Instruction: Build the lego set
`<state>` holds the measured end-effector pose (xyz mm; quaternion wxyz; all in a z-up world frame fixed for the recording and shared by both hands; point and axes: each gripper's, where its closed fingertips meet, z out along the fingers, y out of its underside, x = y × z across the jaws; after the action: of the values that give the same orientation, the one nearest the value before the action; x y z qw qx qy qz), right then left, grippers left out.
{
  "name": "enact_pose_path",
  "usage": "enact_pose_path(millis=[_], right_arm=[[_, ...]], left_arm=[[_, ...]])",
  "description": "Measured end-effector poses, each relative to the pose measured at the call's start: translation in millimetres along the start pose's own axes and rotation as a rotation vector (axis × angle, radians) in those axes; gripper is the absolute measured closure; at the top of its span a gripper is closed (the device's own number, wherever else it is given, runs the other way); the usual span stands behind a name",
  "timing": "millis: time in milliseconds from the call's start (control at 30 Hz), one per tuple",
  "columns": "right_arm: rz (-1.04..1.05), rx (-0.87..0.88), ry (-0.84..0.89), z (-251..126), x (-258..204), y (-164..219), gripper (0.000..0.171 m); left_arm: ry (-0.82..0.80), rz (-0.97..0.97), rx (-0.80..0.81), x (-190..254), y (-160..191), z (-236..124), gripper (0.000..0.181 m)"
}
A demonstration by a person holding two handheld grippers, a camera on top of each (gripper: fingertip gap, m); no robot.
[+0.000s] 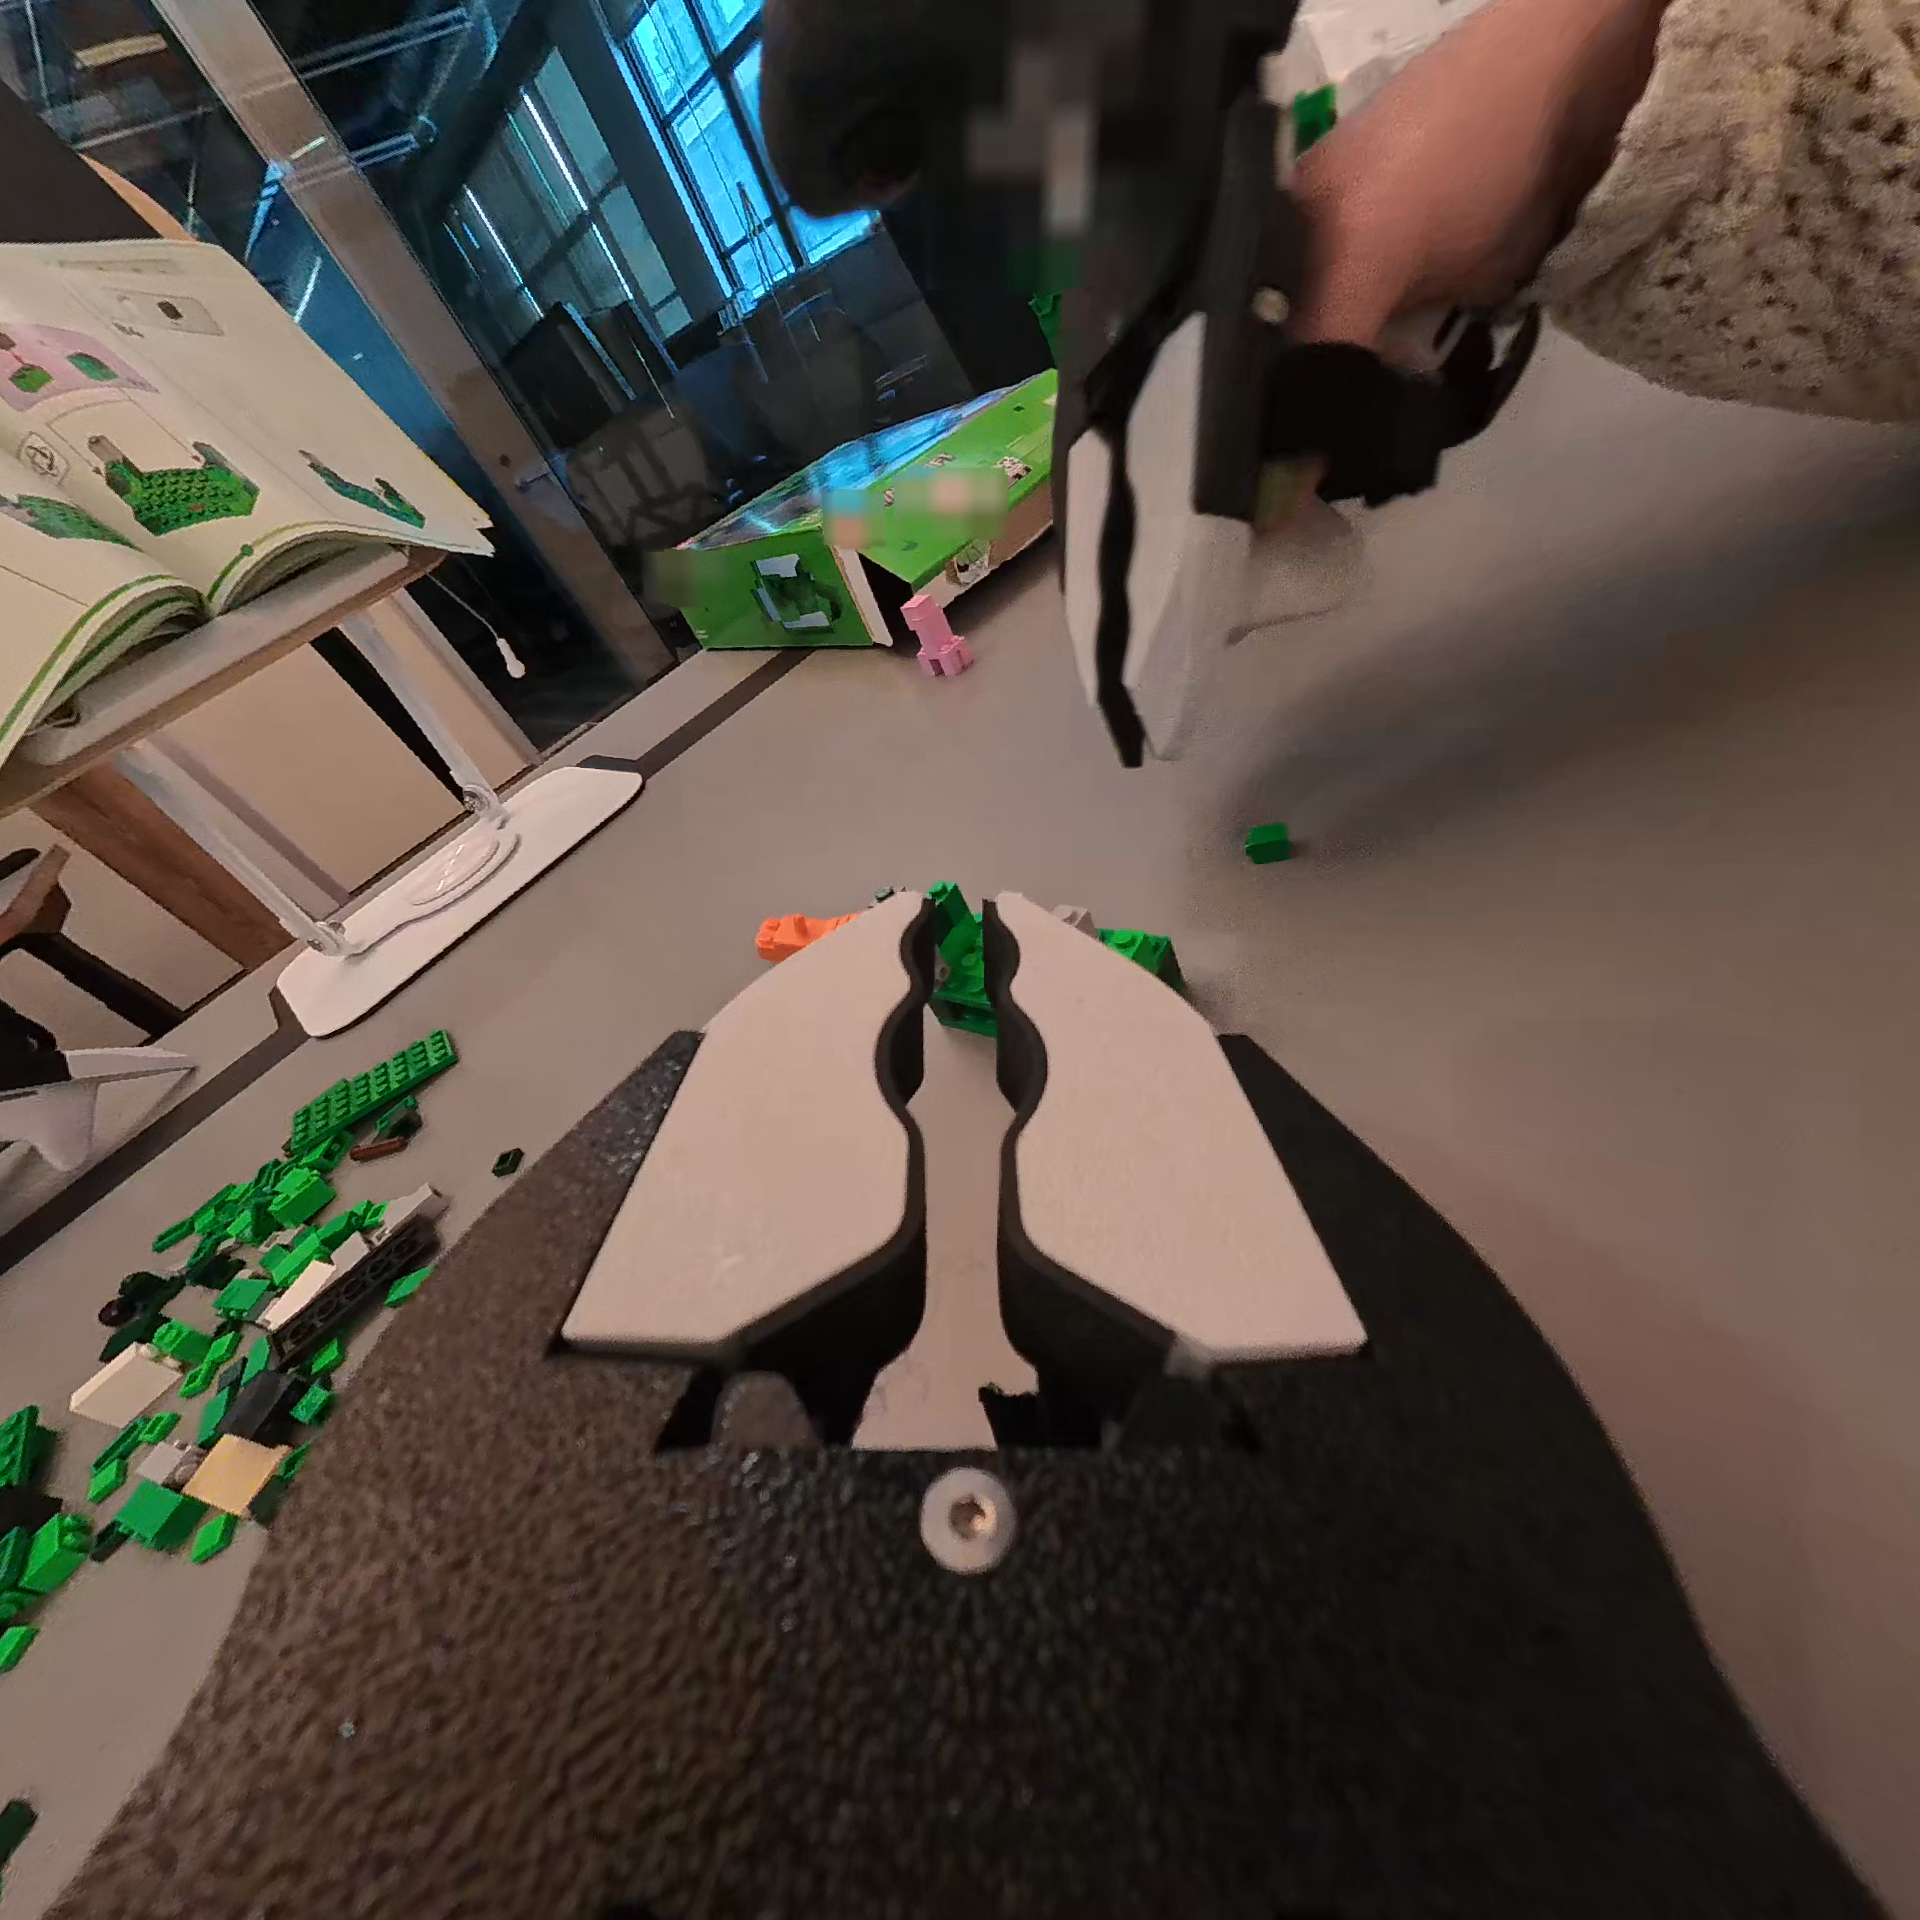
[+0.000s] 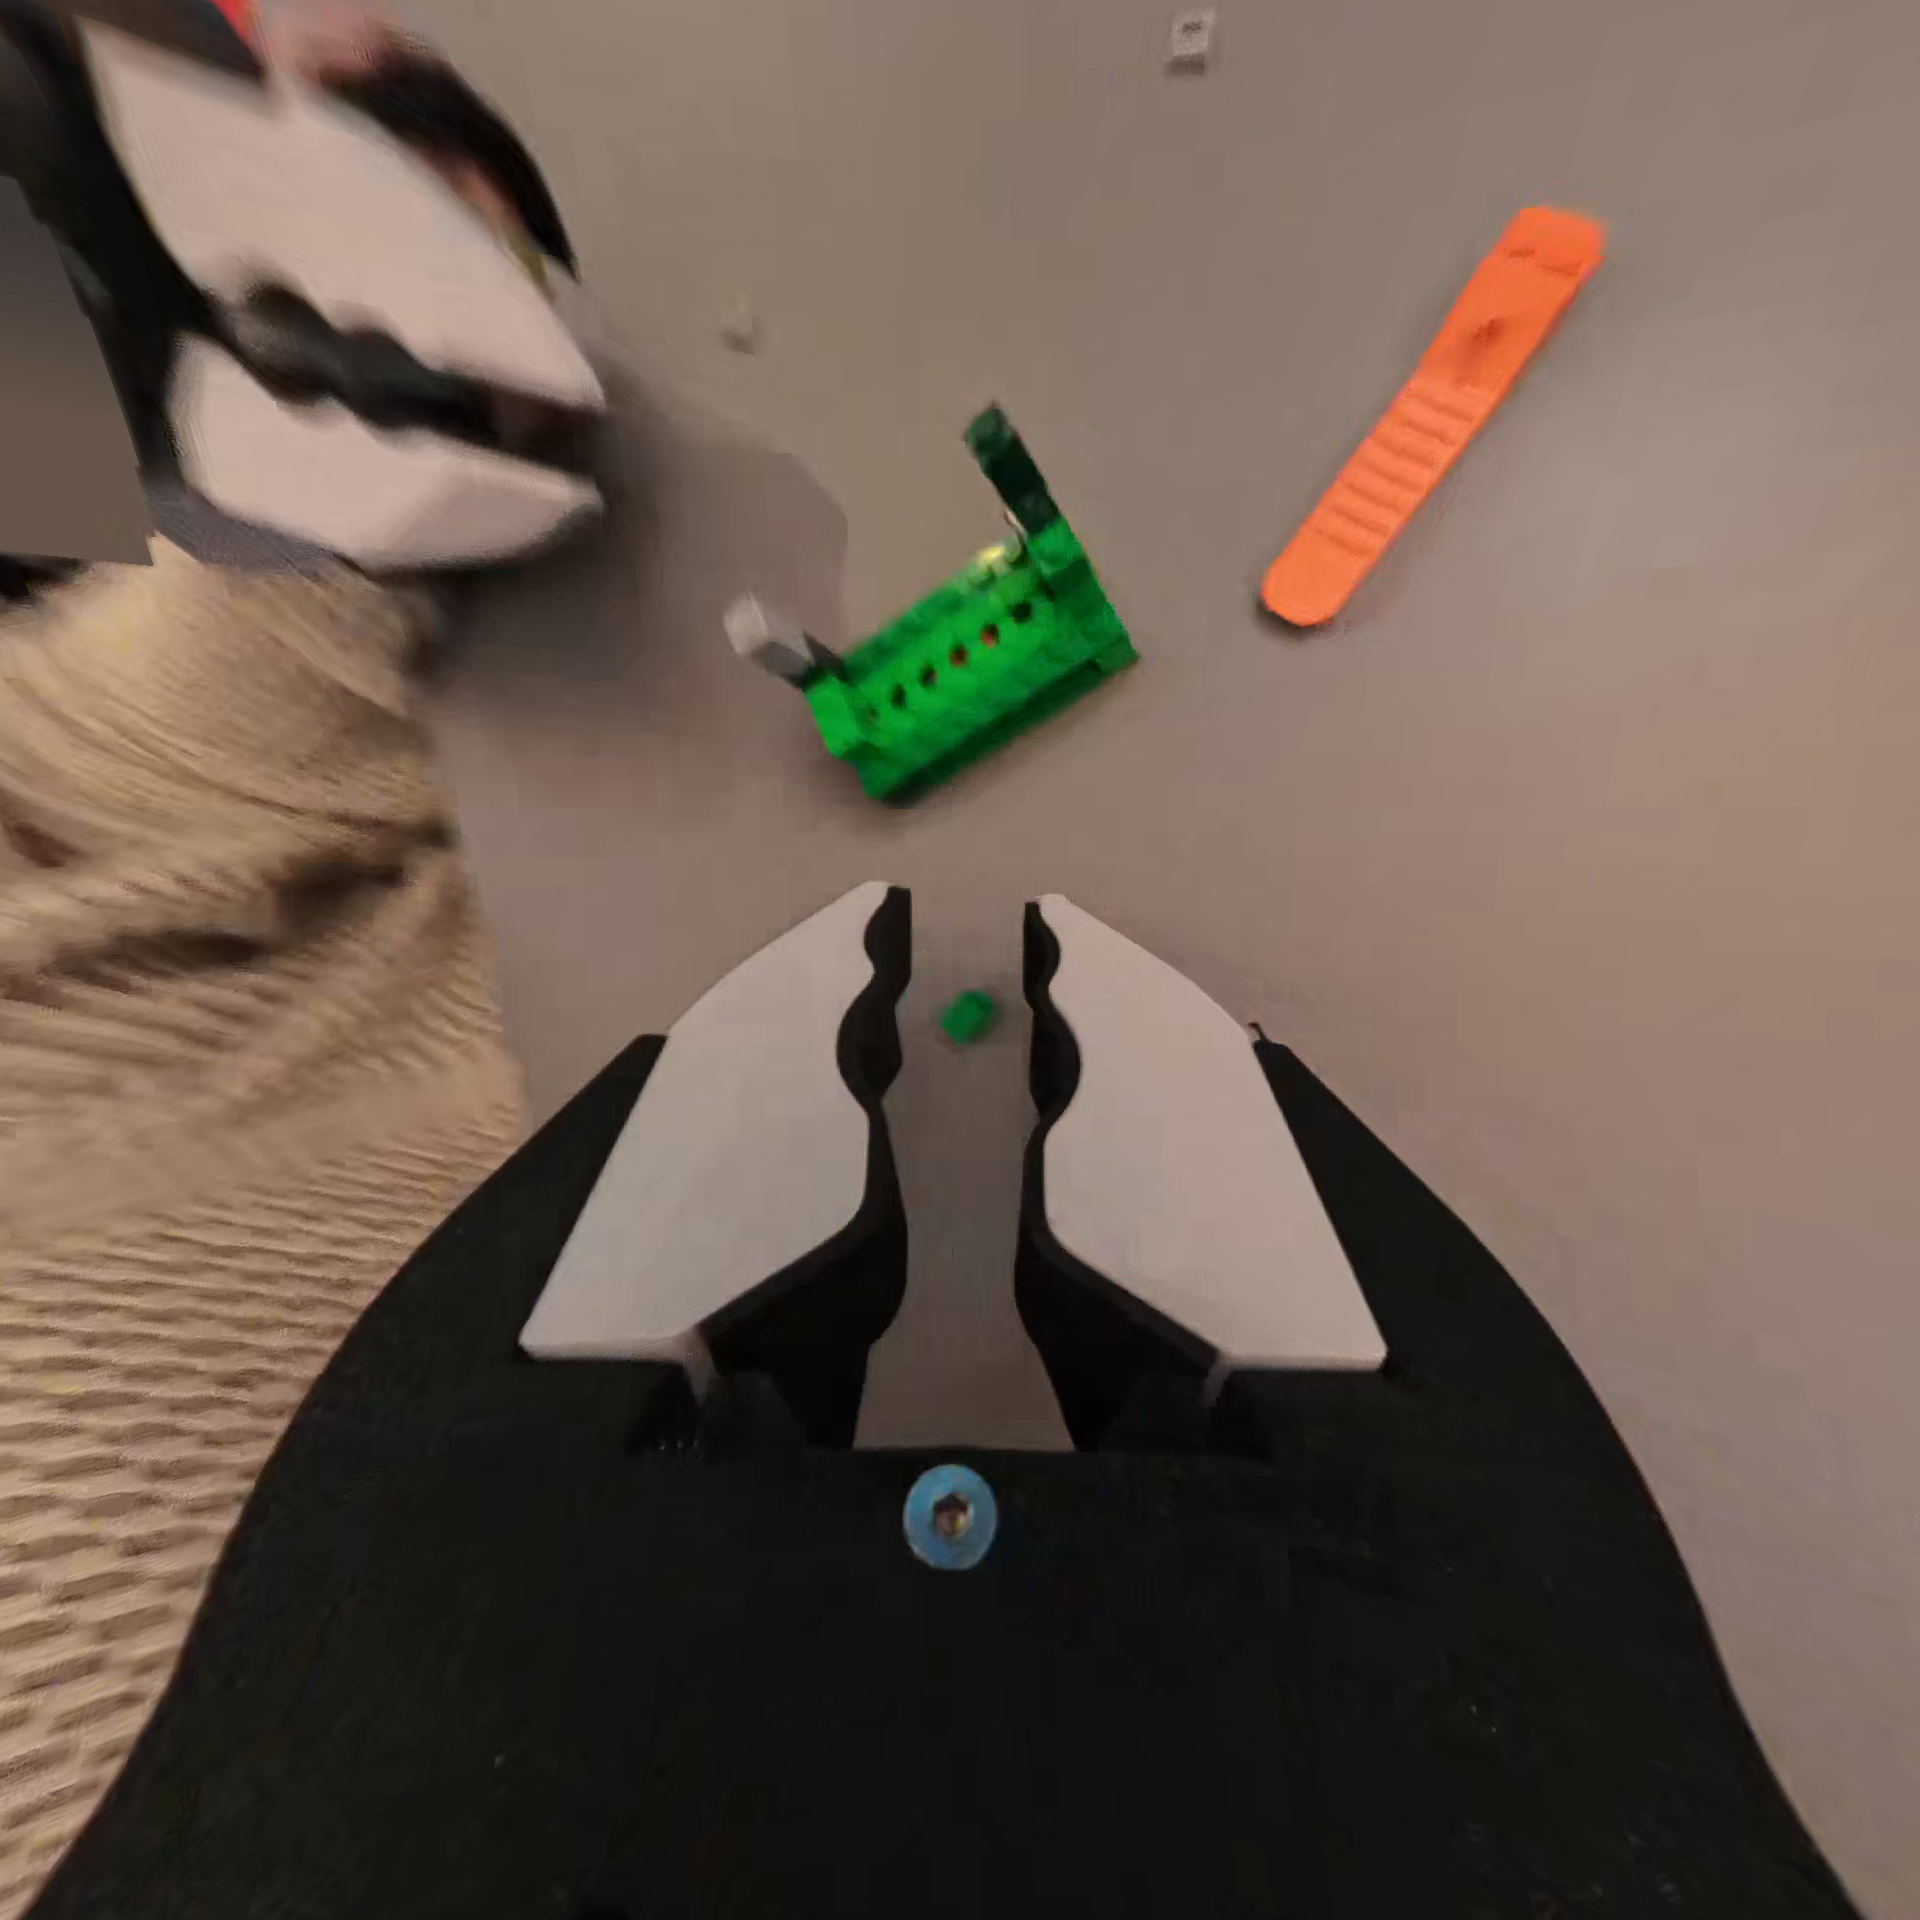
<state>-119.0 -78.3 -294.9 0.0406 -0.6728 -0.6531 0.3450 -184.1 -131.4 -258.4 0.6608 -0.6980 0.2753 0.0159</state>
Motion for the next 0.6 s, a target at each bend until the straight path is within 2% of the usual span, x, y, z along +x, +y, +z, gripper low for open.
enact_pose_path(millis=[33, 100, 200, 333, 600], right_arm=[[0.105, -0.01, -0.074, 1.7, -1.2, -1.3, 0.148], [0.244, -0.144, -0.079, 7.5, 9.3, 14.6, 0.139], [0.336, -0.273, -0.073, 13.2, 8.1, 28.1, 0.146], [0.287, -0.372, 0.112, 15.5, 11.1, 28.4, 0.154], [0.275, -0.522, 0.297, 17.2, 2.1, 38.4, 0.154]], left_arm=[[-0.001, 0.004, 0.0, 0.3, 0.0, -0.1, 0.173], [0.004, 0.014, -0.002, 1.8, 0.2, 0.1, 0.173], [0.015, 0.036, -0.01, 5.2, 0.9, 0.7, 0.173], [-0.005, 0.079, -0.035, 6.0, 3.1, 0.7, 0.173], [-0.026, 0.081, -0.037, 4.1, 2.3, -2.3, 0.175]])
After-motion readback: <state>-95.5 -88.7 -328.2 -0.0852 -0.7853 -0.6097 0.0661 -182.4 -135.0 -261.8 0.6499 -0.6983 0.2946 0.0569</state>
